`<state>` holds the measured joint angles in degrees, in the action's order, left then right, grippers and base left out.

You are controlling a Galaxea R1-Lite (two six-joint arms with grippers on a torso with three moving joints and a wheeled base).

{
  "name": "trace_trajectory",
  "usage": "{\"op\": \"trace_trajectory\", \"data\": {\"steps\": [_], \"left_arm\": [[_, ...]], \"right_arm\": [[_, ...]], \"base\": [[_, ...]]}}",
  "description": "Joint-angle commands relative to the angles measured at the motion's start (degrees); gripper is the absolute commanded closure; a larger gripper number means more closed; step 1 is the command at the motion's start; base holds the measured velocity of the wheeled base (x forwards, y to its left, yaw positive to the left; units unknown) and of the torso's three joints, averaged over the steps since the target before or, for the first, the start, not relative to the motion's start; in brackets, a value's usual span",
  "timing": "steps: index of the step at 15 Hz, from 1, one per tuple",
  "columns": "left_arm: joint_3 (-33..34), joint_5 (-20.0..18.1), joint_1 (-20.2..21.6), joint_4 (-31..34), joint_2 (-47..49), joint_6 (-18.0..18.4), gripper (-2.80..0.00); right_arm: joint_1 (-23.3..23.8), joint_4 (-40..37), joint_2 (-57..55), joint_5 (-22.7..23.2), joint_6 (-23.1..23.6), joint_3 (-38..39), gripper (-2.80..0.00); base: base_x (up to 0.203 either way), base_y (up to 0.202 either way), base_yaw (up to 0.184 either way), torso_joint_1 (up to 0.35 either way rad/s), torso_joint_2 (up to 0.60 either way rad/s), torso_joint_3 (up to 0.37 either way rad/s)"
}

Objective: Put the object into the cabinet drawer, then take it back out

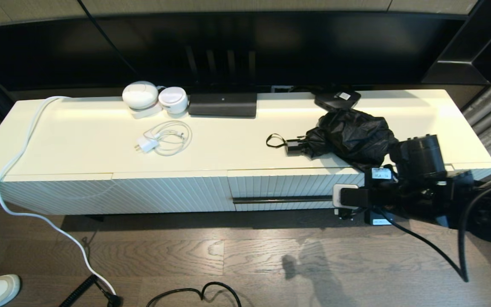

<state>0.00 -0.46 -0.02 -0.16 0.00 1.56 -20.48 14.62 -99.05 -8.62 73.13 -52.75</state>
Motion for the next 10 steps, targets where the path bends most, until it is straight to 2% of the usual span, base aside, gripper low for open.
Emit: {"op": "trace_trajectory", "data": {"steps": [1, 4, 7, 10], "left_arm": [[0.1, 0.0, 0.0, 0.0, 0.1, 0.0, 0.00], [0.1, 0.0, 0.0, 0.0, 0.1, 0.0, 0.00], [0.1, 0.0, -0.1, 0.0, 0.1, 0.0, 0.00], [0.1, 0.0, -0.1, 0.0, 0.1, 0.0, 0.00]], "right_arm": [[0.6, -4.3, 11.1, -0.2, 0.0, 0.3, 0.00], [3.2, -14.1, 26.7, -3.2, -6.4, 0.6, 0.00], [7.6, -29.2, 42.6, -6.8, -18.5, 0.5, 0.00], [11.0, -45.9, 56.6, -8.1, -30.5, -0.6, 0.00]], "base": [[0.000, 0.000, 0.000, 0.000, 0.00, 0.000], [0.000, 0.000, 0.000, 0.000, 0.00, 0.000], [0.000, 0.000, 0.000, 0.000, 0.00, 0.000], [0.000, 0.000, 0.000, 0.000, 0.00, 0.000]]}}
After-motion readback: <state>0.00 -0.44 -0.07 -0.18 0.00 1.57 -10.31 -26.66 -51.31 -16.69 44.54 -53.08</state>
